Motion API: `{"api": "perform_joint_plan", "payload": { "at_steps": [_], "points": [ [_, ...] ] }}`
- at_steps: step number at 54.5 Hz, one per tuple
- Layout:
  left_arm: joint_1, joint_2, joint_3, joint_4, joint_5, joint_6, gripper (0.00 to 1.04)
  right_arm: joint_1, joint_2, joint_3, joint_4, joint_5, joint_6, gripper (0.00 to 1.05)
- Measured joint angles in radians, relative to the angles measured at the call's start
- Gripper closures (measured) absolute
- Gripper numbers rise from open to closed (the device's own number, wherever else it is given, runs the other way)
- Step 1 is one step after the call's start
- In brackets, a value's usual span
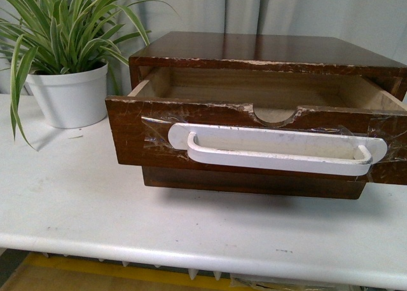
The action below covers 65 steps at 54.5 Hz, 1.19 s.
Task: Open drawer
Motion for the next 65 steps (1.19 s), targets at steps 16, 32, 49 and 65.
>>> {"api": "perform_joint_plan", "payload": {
  "at_steps": [16, 32, 49, 65],
  "points": [
    [0.003, -0.044, -0.051, 0.003, 0.013, 0.002, 0.96, 0.0, -0.021, -0.031, 0.003, 0.003, 0.0, 0.98],
    [0.003, -0.045, -0.051, 0.003, 0.014, 0.002, 1.01, 0.0, -0.059, -0.071, 0.01, 0.003, 0.0, 1.03],
    [0.003, -0.045, -0.051, 0.003, 0.014, 0.002, 1.01, 0.0, -0.059, -0.071, 0.01, 0.003, 0.0, 1.03],
    [0.003, -0.045, -0.051, 0.003, 0.013, 0.002, 0.45, 0.0, -0.059, -0.071, 0.01, 0.003, 0.0, 0.49]
  ]
}}
